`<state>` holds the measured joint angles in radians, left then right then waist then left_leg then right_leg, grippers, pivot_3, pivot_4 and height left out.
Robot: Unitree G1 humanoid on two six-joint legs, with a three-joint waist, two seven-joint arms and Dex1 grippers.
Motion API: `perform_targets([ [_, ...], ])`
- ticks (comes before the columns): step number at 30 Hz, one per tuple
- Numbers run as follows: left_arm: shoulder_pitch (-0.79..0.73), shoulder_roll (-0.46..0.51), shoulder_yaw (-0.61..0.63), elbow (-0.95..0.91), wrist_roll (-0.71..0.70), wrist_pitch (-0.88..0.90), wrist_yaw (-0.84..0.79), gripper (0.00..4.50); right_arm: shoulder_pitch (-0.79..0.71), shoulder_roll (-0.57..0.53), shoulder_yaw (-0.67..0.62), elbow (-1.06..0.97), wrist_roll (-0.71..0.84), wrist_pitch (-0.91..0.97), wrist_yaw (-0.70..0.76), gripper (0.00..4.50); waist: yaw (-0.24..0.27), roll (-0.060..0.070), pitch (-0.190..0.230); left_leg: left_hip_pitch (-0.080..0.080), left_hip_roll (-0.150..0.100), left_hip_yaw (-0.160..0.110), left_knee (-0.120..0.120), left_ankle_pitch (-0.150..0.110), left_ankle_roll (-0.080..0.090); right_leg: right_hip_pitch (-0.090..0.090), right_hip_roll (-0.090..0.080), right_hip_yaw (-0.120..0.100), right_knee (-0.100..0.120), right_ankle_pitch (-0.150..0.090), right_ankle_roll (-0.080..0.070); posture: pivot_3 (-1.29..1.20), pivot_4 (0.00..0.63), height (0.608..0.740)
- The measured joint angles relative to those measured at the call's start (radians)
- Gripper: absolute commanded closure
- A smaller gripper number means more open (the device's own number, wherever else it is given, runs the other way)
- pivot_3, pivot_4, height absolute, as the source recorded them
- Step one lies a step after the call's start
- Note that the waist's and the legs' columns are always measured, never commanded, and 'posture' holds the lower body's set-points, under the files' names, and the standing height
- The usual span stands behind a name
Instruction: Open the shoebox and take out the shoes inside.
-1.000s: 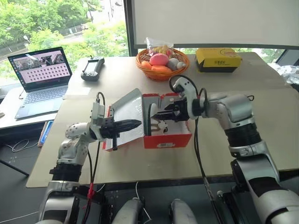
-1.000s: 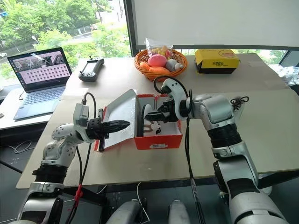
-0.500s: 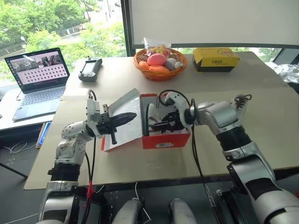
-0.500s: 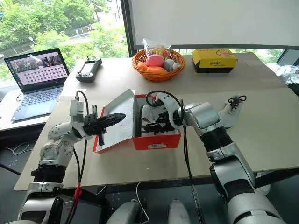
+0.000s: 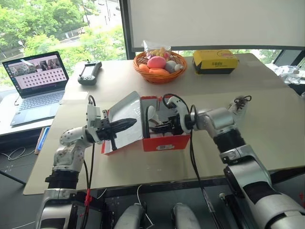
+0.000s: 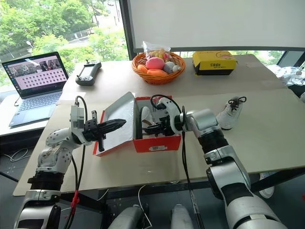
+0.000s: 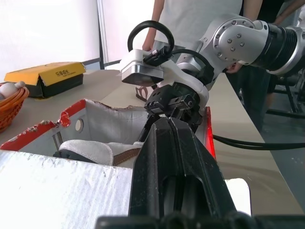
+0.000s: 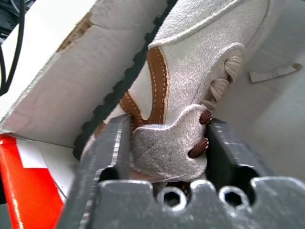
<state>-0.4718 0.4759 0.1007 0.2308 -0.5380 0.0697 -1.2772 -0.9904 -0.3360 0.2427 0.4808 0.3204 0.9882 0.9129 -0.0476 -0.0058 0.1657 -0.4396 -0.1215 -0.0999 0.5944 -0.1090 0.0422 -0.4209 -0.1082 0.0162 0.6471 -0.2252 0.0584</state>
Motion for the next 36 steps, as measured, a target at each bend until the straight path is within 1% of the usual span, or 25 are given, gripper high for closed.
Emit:
perform_targets([
  [2, 0.000, 0.001, 0.000, 0.000, 0.003, 0.000, 0.001, 4.50, -0.001, 0.001, 0.000, 0.000, 0.000, -0.001, 0.002, 3.84, 0.001, 0.000, 0.000, 0.000, 0.000, 0.000, 0.000, 0.000, 0.000, 0.000, 0.000, 0.000, 0.000, 0.000, 0.000, 0.00, 0.150, 0.740],
  [3, 0.000, 0.001, 0.000, 0.000, 0.006, 0.000, 0.003, 4.50, -0.001, 0.001, -0.001, -0.002, 0.000, -0.001, 0.002, 4.01, 0.001, 0.000, 0.000, 0.000, 0.000, 0.000, 0.000, 0.000, 0.000, 0.000, 0.000, 0.000, 0.000, 0.000, 0.000, 0.00, 0.150, 0.740],
  [7, 0.000, 0.001, 0.000, 0.000, 0.009, -0.001, 0.010, 4.50, 0.000, 0.002, -0.012, -0.002, 0.000, -0.003, 0.001, 4.01, 0.002, 0.000, 0.000, 0.000, 0.000, 0.000, 0.000, 0.000, 0.000, 0.000, 0.000, 0.000, 0.000, 0.000, 0.000, 0.00, 0.150, 0.740],
  [12, 0.000, 0.004, 0.000, 0.000, 0.015, -0.001, 0.010, 4.50, 0.003, 0.000, -0.077, -0.012, 0.020, 0.012, -0.025, 4.01, 0.005, 0.000, 0.000, -0.002, -0.001, 0.000, -0.001, 0.000, 0.000, -0.002, 0.000, 0.000, 0.000, 0.000, 0.000, 0.00, 0.150, 0.740],
  [19, 0.003, 0.011, 0.000, 0.000, 0.024, -0.001, 0.009, 4.50, -0.008, -0.047, -0.187, -0.189, 0.101, 0.094, -0.037, 4.01, 0.005, 0.000, 0.000, -0.003, -0.001, 0.000, -0.002, 0.000, 0.000, -0.002, -0.001, 0.000, -0.001, 0.000, -0.001, 0.00, 0.150, 0.740],
  [23, 0.006, 0.013, 0.000, 0.000, 0.024, -0.001, 0.009, 4.50, -0.019, -0.070, -0.236, -0.250, 0.145, 0.139, -0.049, 4.01, 0.006, 0.000, 0.000, -0.006, -0.001, 0.000, -0.002, 0.000, 0.000, -0.002, -0.001, 0.000, -0.001, 0.000, -0.001, 0.00, 0.150, 0.740],
  [30, 0.011, 0.015, 0.000, -0.013, 0.024, -0.001, 0.010, 4.50, -0.100, -0.097, -0.400, -0.285, 0.237, 0.184, -0.117, 4.01, 0.007, 0.000, 0.001, -0.007, -0.001, 0.000, -0.002, 0.000, 0.000, -0.003, -0.002, 0.000, -0.001, 0.000, -0.001, 0.00, 0.150, 0.740],
  [33, 0.011, 0.015, 0.000, -0.030, 0.024, 0.000, 0.011, 4.50, -0.136, -0.139, -0.483, -0.281, 0.256, 0.191, -0.174, 4.01, 0.012, 0.000, 0.001, -0.007, -0.002, 0.000, -0.003, 0.000, 0.000, -0.003, -0.003, 0.000, -0.002, 0.000, 0.000, 0.00, 0.150, 0.740],
  [36, 0.016, 0.015, 0.000, -0.031, 0.024, 0.000, 0.014, 4.50, -0.168, -0.212, -0.539, -0.280, 0.250, 0.179, -0.229, 4.01, 0.020, 0.000, 0.001, -0.007, -0.002, 0.000, -0.003, 0.000, 0.000, -0.002, -0.004, -0.001, -0.004, 0.000, 0.000, 0.00, 0.150, 0.740],
])
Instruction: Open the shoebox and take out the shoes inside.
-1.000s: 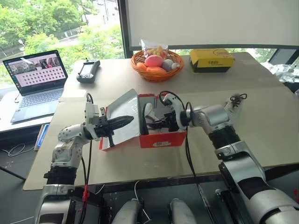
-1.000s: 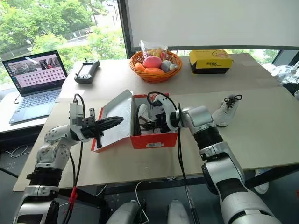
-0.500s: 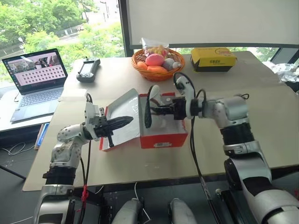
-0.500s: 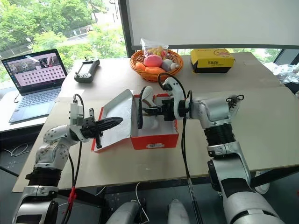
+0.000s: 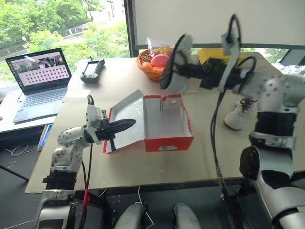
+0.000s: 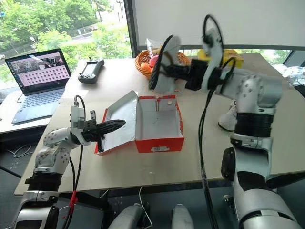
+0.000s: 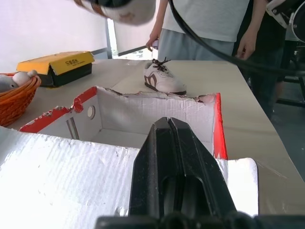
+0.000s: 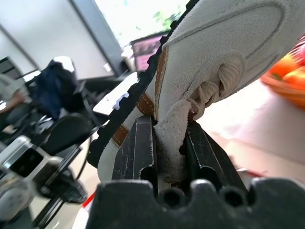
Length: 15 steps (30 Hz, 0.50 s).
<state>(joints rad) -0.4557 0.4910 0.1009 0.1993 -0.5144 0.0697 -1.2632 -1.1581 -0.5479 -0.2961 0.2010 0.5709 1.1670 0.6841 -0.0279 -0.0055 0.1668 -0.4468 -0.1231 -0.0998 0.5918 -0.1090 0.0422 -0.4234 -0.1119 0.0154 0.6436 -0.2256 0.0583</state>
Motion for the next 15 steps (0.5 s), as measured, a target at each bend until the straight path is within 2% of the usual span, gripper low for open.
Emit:
perform_targets([
  [5, -0.001, -0.007, -0.001, -0.015, -0.006, 0.010, 0.013, 4.50, 0.039, -0.154, 0.088, 0.006, -0.110, -0.062, -0.036, 4.01, 0.007, 0.000, 0.000, -0.001, 0.000, 0.001, 0.000, 0.000, 0.000, 0.000, -0.001, 0.000, -0.001, -0.001, 0.001, 0.00, 0.150, 0.740],
  [11, -0.002, -0.016, -0.005, -0.039, -0.025, 0.036, 0.015, 4.50, 0.111, -0.245, 0.194, 0.031, -0.206, -0.110, -0.038, 4.01, 0.004, 0.000, 0.000, -0.002, 0.000, 0.001, 0.000, 0.000, 0.000, 0.000, -0.001, 0.001, -0.001, -0.001, 0.001, 0.00, 0.150, 0.740],
  [15, -0.002, -0.020, -0.006, -0.039, -0.024, 0.038, 0.015, 4.50, 0.130, -0.351, 0.273, 0.110, -0.351, -0.168, -0.107, 4.01, 0.013, 0.000, 0.001, -0.004, 0.000, 0.002, 0.001, 0.000, 0.000, -0.001, -0.001, 0.000, -0.002, -0.001, 0.001, 0.00, 0.150, 0.740],
])
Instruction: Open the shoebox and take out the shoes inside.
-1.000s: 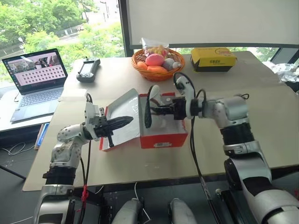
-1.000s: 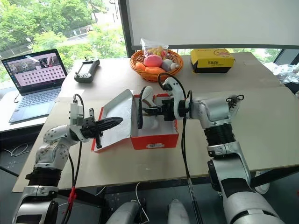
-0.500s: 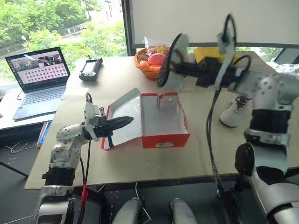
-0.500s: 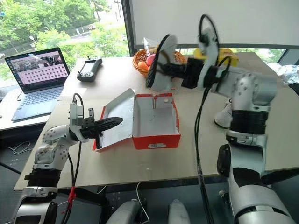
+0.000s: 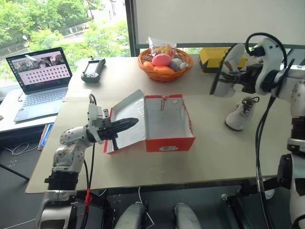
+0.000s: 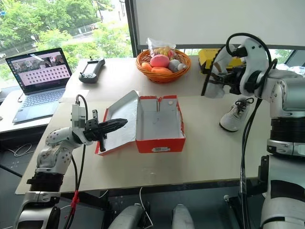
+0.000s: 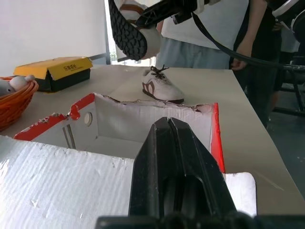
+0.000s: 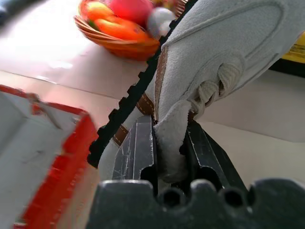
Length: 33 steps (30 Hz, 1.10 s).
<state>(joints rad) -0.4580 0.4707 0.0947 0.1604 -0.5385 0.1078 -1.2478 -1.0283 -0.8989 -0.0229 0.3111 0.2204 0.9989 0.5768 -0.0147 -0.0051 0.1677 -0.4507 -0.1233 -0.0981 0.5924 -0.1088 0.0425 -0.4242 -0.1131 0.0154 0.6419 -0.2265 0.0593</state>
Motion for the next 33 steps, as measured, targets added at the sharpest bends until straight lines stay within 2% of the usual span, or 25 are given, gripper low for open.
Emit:
perform_targets([
  [5, 0.000, 0.000, 0.000, 0.001, 0.000, 0.000, -0.002, 4.50, 0.026, -0.079, 0.058, 0.034, -0.131, -0.038, -0.059, 4.01, 0.001, 0.000, 0.000, -0.001, 0.000, 0.000, 0.000, 0.000, 0.000, 0.000, 0.000, 0.000, 0.000, 0.000, 0.000, 0.00, 0.150, 0.740],
  [11, 0.000, 0.000, 0.000, 0.003, 0.002, -0.001, -0.009, 4.50, 0.090, -0.146, 0.144, 0.031, -0.216, -0.031, -0.027, 4.01, -0.008, 0.000, 0.000, 0.000, 0.001, 0.000, 0.000, 0.000, 0.000, 0.000, 0.000, 0.000, 0.000, 0.000, 0.000, 0.00, 0.150, 0.740],
  [19, 0.016, 0.001, 0.000, 0.005, 0.005, -0.002, -0.020, 4.50, 0.200, -0.152, 0.229, 0.054, -0.282, -0.024, 0.013, 4.01, -0.002, 0.000, 0.000, 0.000, 0.000, 0.000, 0.002, 0.000, 0.000, 0.001, 0.000, 0.000, 0.000, 0.000, 0.001, 0.00, 0.150, 0.740],
  [26, 0.027, 0.001, -0.001, 0.005, 0.008, -0.006, -0.023, 4.50, 0.221, -0.105, 0.234, 0.160, -0.302, -0.044, 0.008, 4.01, -0.004, 0.000, 0.000, 0.000, 0.001, 0.000, 0.003, 0.000, 0.000, 0.002, 0.001, 0.000, 0.001, 0.000, 0.001, 0.00, 0.150, 0.740],
  [28, 0.027, 0.002, 0.000, 0.005, 0.009, -0.007, -0.023, 4.50, 0.207, -0.086, 0.227, 0.214, -0.317, -0.078, -0.006, 3.22, -0.003, 0.000, 0.000, 0.003, 0.001, 0.000, 0.004, 0.000, 0.000, 0.004, 0.001, -0.001, 0.001, 0.000, 0.001, 0.00, 0.150, 0.740],
  [29, 0.027, 0.003, 0.000, 0.005, 0.009, -0.008, -0.024, 4.50, 0.200, -0.072, 0.215, 0.240, -0.320, -0.100, -0.021, 3.06, -0.002, 0.000, 0.000, 0.003, 0.001, 0.000, 0.004, 0.000, 0.000, 0.005, 0.001, -0.001, 0.000, 0.000, 0.001, 0.00, 0.150, 0.740],
  [33, 0.028, 0.004, -0.001, 0.006, 0.009, -0.014, -0.029, 4.50, 0.174, -0.028, 0.198, 0.306, -0.320, -0.153, -0.032, 1.65, -0.002, 0.000, 0.000, 0.003, 0.001, 0.000, 0.005, 0.000, 0.000, 0.005, 0.001, -0.001, 0.001, 0.000, 0.002, 0.00, 0.150, 0.740],
])
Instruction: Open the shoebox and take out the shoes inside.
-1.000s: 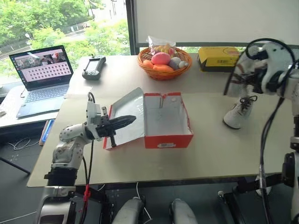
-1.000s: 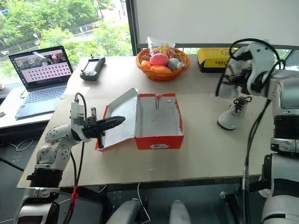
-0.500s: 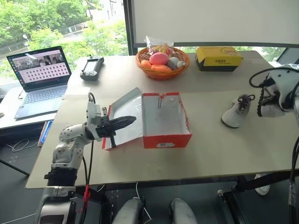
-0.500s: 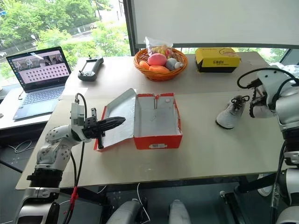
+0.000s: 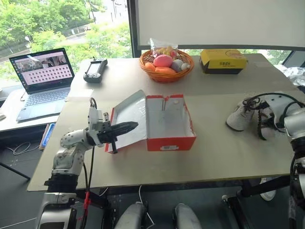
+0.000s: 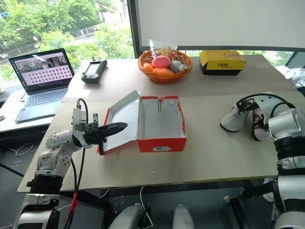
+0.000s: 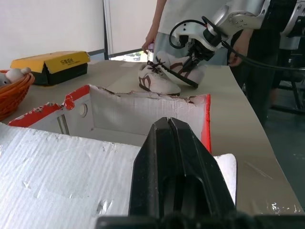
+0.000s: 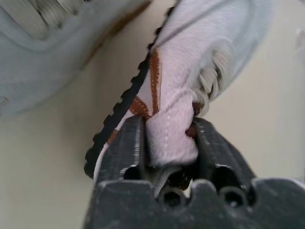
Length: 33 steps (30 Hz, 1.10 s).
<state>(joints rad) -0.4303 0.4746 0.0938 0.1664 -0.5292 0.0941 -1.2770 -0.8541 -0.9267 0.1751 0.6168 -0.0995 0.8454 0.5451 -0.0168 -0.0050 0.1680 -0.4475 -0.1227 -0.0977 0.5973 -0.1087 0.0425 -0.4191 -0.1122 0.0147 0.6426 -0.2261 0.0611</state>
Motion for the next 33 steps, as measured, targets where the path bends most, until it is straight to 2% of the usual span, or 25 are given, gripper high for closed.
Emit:
perform_targets([
  [3, 0.000, 0.001, 0.000, 0.000, 0.000, -0.002, -0.002, 4.50, -0.015, 0.015, -0.006, 0.033, -0.001, -0.010, -0.001, 0.67, 0.003, 0.000, 0.000, 0.000, 0.000, 0.000, 0.000, 0.000, 0.000, 0.000, 0.000, 0.000, 0.000, 0.000, 0.000, 0.00, 0.150, 0.740],
  [12, 0.000, 0.003, 0.000, 0.006, 0.000, -0.003, -0.010, 4.50, -0.049, -0.006, -0.070, -0.018, 0.000, 0.014, 0.005, 0.67, -0.002, 0.001, 0.001, -0.001, 0.000, 0.000, 0.000, 0.000, 0.000, -0.002, 0.000, 0.001, 0.001, 0.000, 0.000, 0.00, 0.150, 0.740],
  [18, 0.000, 0.005, 0.001, 0.007, 0.008, -0.004, -0.005, 4.50, -0.074, -0.074, -0.123, -0.244, 0.027, 0.119, 0.067, 0.67, -0.001, 0.002, 0.001, -0.001, 0.001, 0.000, 0.000, 0.000, 0.000, -0.002, 0.000, 0.001, 0.001, -0.001, 0.000, 0.00, 0.150, 0.740],
  [23, 0.006, 0.006, 0.004, 0.004, 0.013, -0.004, 0.020, 4.50, -0.043, -0.082, -0.185, -0.406, 0.103, 0.210, 0.130, 0.67, -0.001, 0.002, 0.001, -0.001, 0.000, 0.000, 0.000, 0.000, 0.000, -0.002, -0.001, 0.001, 0.001, -0.001, 0.000, 0.00, 0.150, 0.740],
  [25, 0.019, 0.006, 0.017, 0.003, 0.017, -0.004, 0.057, 4.50, -0.022, -0.037, -0.252, -0.482, 0.170, 0.245, 0.152, 0.67, -0.004, 0.002, 0.001, -0.002, 0.001, 0.000, 0.000, 0.000, 0.000, -0.003, -0.001, 0.002, 0.001, -0.001, 0.000, 0.00, 0.150, 0.740],
  [29, 0.021, 0.003, 0.045, -0.005, 0.040, -0.004, 0.181, 4.50, 0.044, 0.141, -0.366, -0.659, 0.310, 0.276, 0.155, 0.67, -0.011, 0.002, 0.001, -0.002, 0.004, -0.001, 0.001, 0.000, 0.000, -0.002, -0.001, 0.000, 0.002, -0.001, 0.000, 0.00, 0.150, 0.740],
  [33, 0.037, -0.009, 0.065, -0.066, 0.119, 0.053, 0.418, 4.50, 0.172, 0.270, -0.400, -0.734, 0.337, 0.265, 0.062, 0.67, 0.007, 0.002, 0.001, -0.002, 0.001, -0.001, 0.003, 0.000, 0.000, -0.002, 0.000, 0.000, 0.004, 0.000, 0.000, 0.00, 0.150, 0.740],
])
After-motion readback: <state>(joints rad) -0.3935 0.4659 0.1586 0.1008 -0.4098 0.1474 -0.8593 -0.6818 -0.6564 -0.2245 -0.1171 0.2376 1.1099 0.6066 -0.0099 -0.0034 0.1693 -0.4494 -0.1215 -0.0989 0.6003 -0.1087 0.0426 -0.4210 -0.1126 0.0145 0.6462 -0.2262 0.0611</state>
